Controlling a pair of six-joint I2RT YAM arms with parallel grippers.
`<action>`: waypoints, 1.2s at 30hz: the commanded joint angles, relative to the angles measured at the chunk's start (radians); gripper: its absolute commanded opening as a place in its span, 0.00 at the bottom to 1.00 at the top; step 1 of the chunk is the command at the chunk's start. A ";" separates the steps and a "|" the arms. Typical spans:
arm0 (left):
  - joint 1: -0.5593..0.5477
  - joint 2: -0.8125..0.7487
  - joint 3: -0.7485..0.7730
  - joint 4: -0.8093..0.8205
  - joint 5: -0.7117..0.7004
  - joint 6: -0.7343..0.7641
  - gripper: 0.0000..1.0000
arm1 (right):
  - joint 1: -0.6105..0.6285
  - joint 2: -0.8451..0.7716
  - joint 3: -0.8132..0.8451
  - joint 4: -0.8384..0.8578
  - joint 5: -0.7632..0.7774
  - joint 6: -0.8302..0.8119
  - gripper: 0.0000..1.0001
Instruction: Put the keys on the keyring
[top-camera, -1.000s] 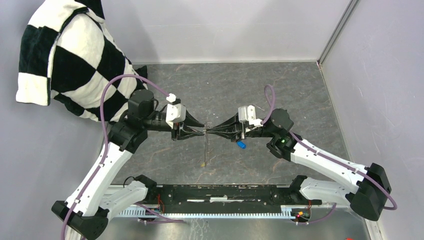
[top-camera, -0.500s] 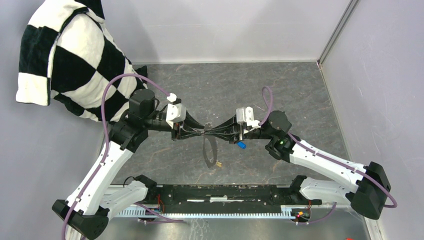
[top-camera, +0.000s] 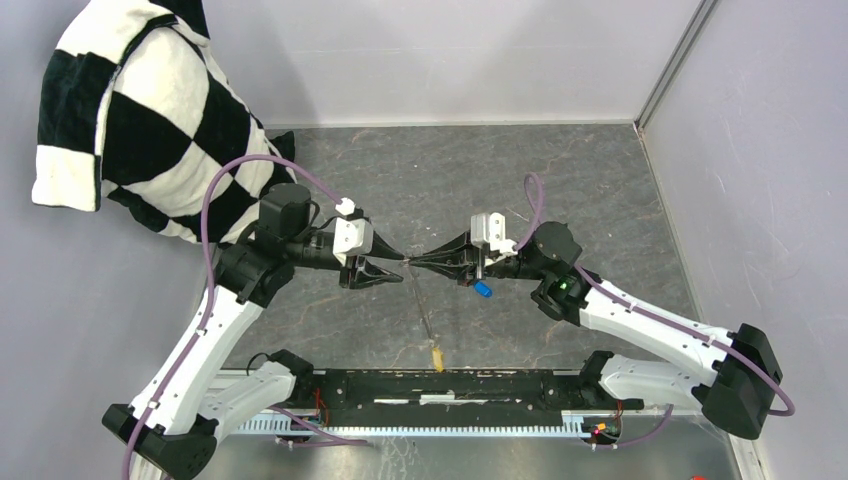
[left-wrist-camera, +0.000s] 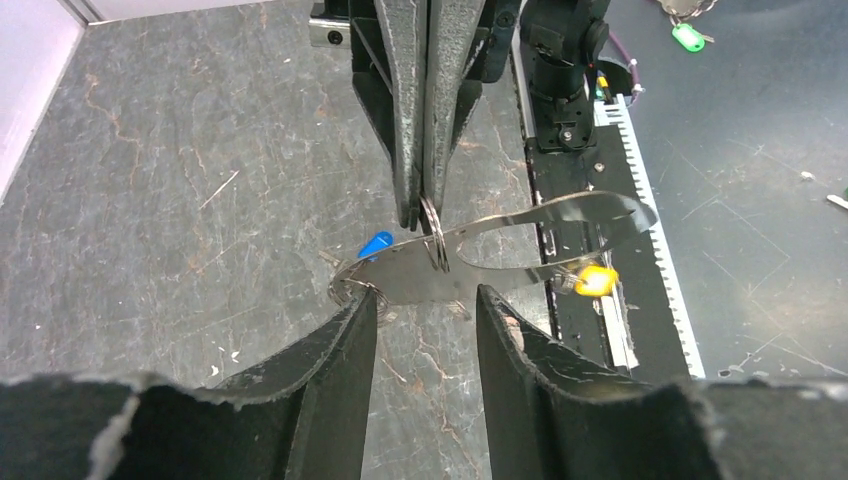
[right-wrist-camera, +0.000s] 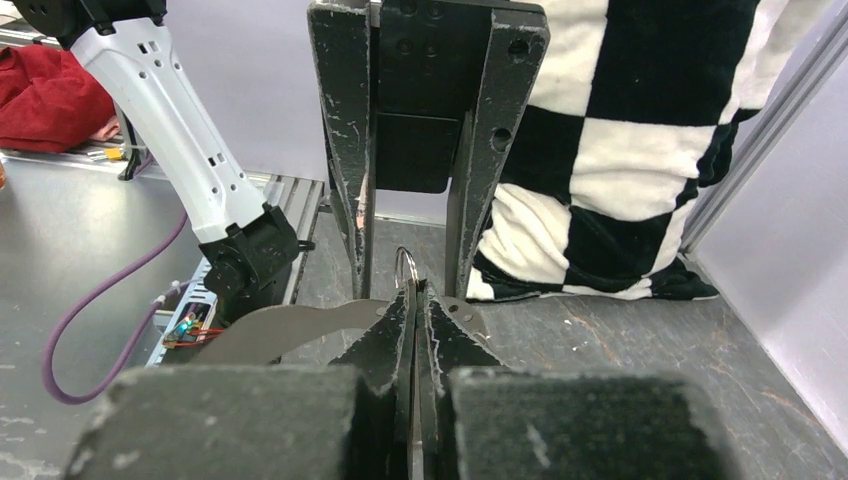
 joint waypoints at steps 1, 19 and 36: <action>-0.007 -0.014 0.035 0.073 -0.004 -0.030 0.47 | -0.005 0.007 0.016 0.014 0.040 -0.019 0.01; -0.007 -0.001 0.045 -0.007 0.017 0.070 0.02 | 0.007 0.019 0.058 -0.060 0.025 -0.056 0.01; -0.009 0.062 0.118 -0.224 -0.067 0.316 0.04 | 0.008 0.051 0.197 -0.327 -0.002 -0.143 0.01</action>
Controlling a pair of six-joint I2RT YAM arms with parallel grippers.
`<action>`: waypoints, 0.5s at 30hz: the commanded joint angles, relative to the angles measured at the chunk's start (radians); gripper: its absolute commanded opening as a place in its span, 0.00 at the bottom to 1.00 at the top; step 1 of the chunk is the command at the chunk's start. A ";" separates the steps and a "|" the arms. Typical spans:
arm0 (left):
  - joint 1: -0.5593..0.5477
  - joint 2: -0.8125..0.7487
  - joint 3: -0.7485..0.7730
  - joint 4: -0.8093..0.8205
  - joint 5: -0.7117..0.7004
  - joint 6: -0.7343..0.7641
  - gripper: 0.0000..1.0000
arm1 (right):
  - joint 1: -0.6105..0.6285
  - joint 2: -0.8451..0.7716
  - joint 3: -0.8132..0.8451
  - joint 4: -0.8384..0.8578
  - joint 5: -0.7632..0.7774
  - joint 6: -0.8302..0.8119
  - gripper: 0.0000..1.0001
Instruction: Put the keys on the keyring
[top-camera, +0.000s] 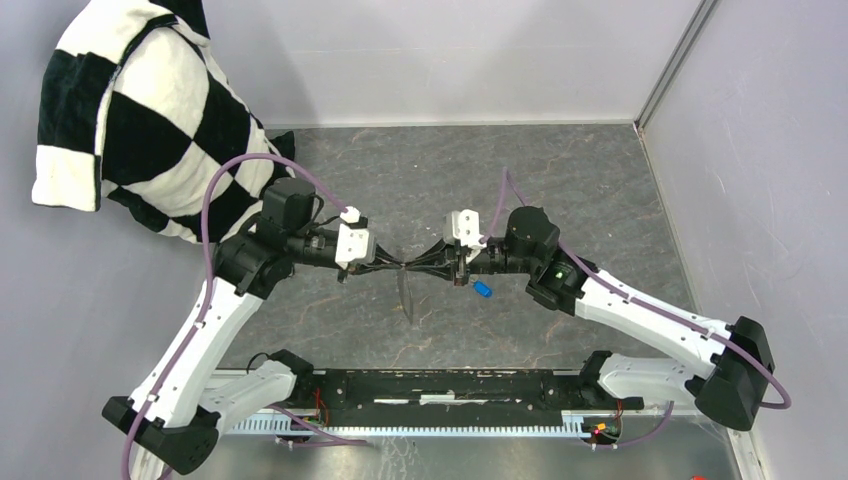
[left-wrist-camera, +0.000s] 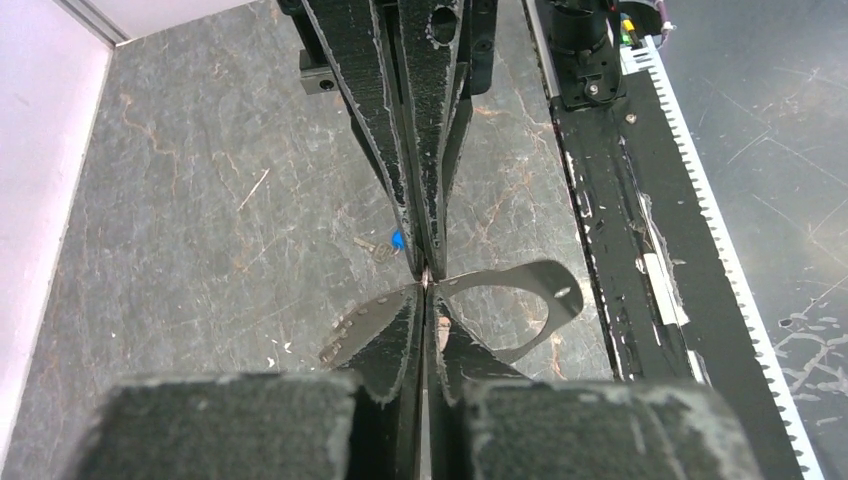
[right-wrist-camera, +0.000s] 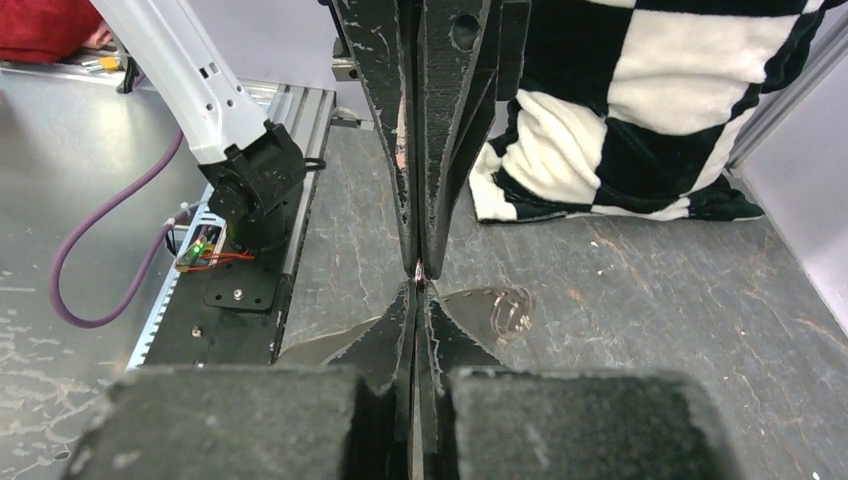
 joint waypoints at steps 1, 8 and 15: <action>-0.004 0.025 0.045 -0.115 -0.044 0.113 0.02 | 0.000 0.004 0.085 -0.017 0.002 -0.033 0.01; -0.019 0.060 0.074 -0.187 -0.038 0.183 0.02 | 0.005 0.011 0.122 -0.028 -0.012 -0.010 0.26; -0.017 -0.080 -0.078 0.273 0.012 -0.260 0.02 | -0.002 -0.118 -0.026 0.108 0.164 0.024 0.54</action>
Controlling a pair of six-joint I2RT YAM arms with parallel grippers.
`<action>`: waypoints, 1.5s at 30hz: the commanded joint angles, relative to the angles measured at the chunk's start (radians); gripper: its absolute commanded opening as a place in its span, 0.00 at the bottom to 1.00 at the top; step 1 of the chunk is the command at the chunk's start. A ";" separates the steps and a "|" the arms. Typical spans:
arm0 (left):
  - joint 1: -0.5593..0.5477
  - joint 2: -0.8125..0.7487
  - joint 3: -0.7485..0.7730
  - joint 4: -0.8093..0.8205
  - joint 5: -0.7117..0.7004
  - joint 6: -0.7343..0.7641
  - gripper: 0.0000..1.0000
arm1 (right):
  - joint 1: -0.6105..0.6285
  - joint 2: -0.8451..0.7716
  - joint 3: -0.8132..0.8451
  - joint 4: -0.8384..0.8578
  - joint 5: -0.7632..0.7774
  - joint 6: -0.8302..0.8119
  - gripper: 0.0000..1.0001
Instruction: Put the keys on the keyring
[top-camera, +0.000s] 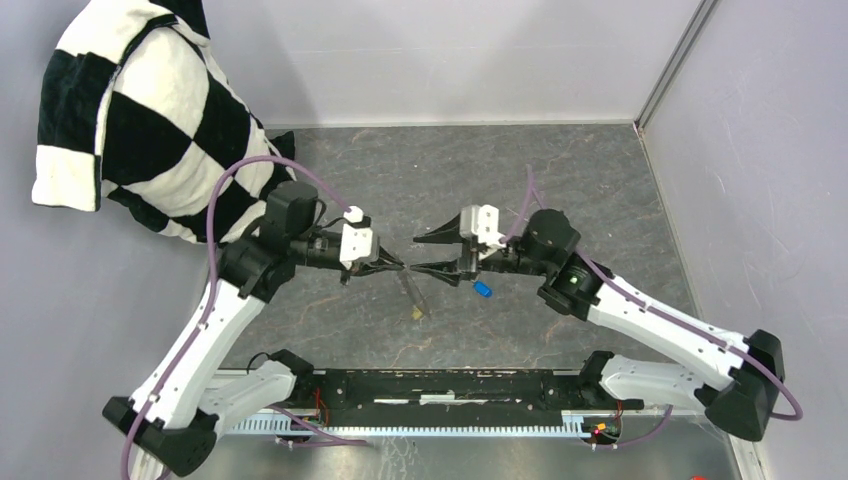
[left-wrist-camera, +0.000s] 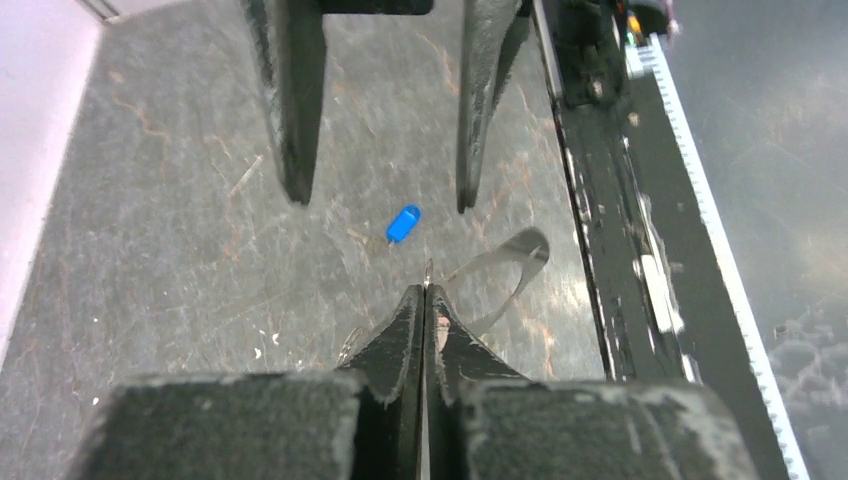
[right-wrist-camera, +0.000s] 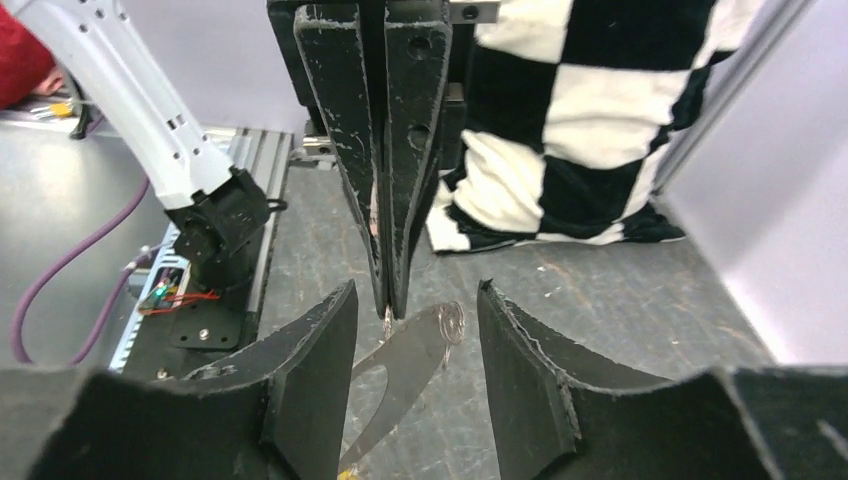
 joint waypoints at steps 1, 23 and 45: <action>-0.002 -0.147 -0.128 0.434 0.056 -0.380 0.02 | -0.010 -0.103 -0.081 0.140 0.117 0.028 0.54; -0.003 -0.157 -0.174 0.771 0.132 -0.719 0.02 | -0.035 -0.126 -0.213 0.446 -0.034 0.236 0.45; -0.003 -0.137 -0.107 0.539 0.191 -0.438 0.02 | -0.041 -0.061 -0.170 0.427 -0.092 0.286 0.00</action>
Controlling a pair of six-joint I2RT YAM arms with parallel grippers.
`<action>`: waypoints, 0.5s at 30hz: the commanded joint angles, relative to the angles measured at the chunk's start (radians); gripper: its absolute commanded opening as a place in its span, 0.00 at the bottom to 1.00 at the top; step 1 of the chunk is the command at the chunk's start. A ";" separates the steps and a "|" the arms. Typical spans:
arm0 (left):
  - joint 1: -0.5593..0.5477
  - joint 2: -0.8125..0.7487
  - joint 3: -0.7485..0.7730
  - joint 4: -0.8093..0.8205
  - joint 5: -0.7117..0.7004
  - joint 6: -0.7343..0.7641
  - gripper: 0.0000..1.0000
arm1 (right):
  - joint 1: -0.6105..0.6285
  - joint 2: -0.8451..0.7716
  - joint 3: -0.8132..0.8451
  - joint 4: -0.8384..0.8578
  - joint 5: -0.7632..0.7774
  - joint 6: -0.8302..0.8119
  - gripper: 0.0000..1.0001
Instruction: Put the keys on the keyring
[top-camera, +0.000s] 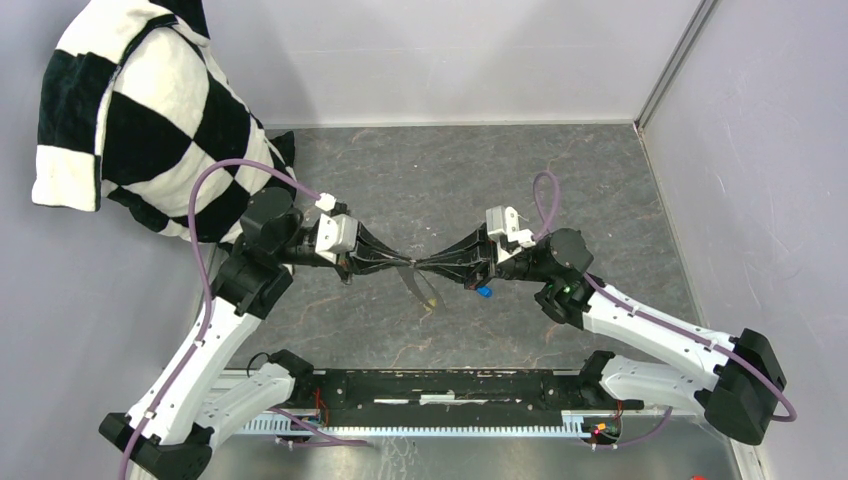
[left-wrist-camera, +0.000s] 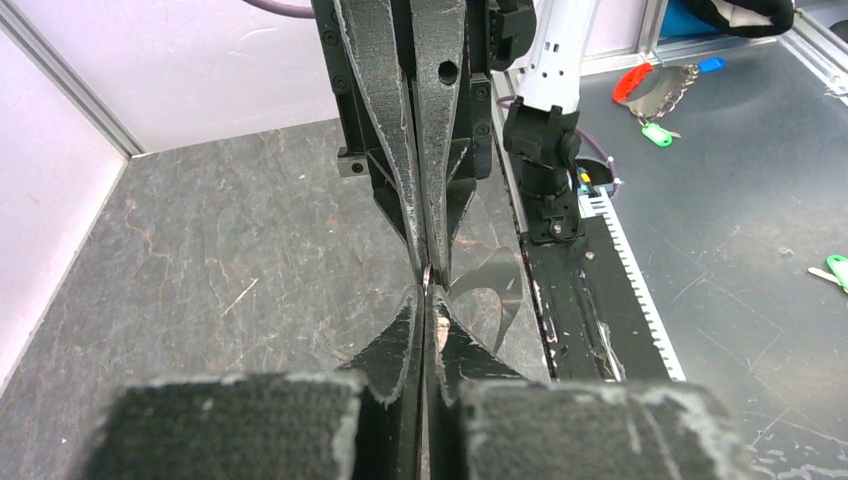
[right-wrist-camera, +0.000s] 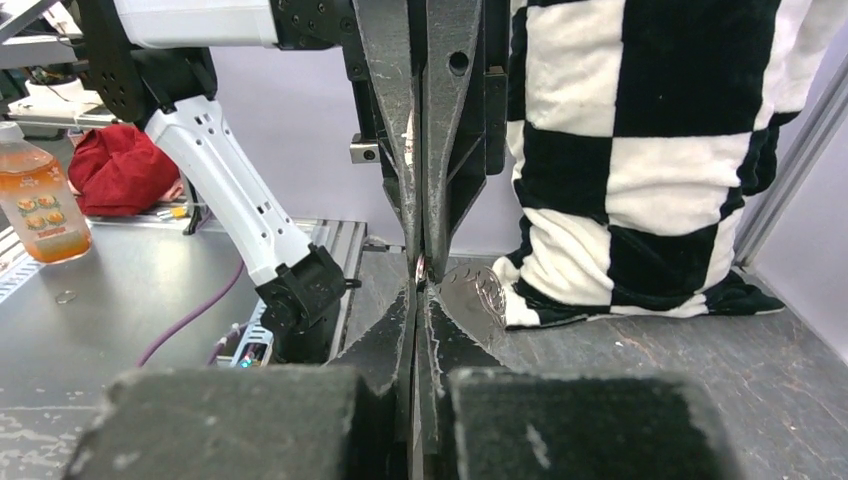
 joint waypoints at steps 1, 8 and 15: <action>-0.002 0.002 0.051 -0.073 0.034 0.127 0.02 | -0.010 -0.016 0.049 -0.081 -0.003 -0.049 0.00; -0.002 0.038 0.091 -0.372 -0.169 0.387 0.23 | -0.009 0.012 0.243 -0.530 0.095 -0.260 0.01; -0.003 0.031 0.063 -0.416 -0.230 0.367 0.19 | -0.002 0.031 0.329 -0.712 0.187 -0.314 0.01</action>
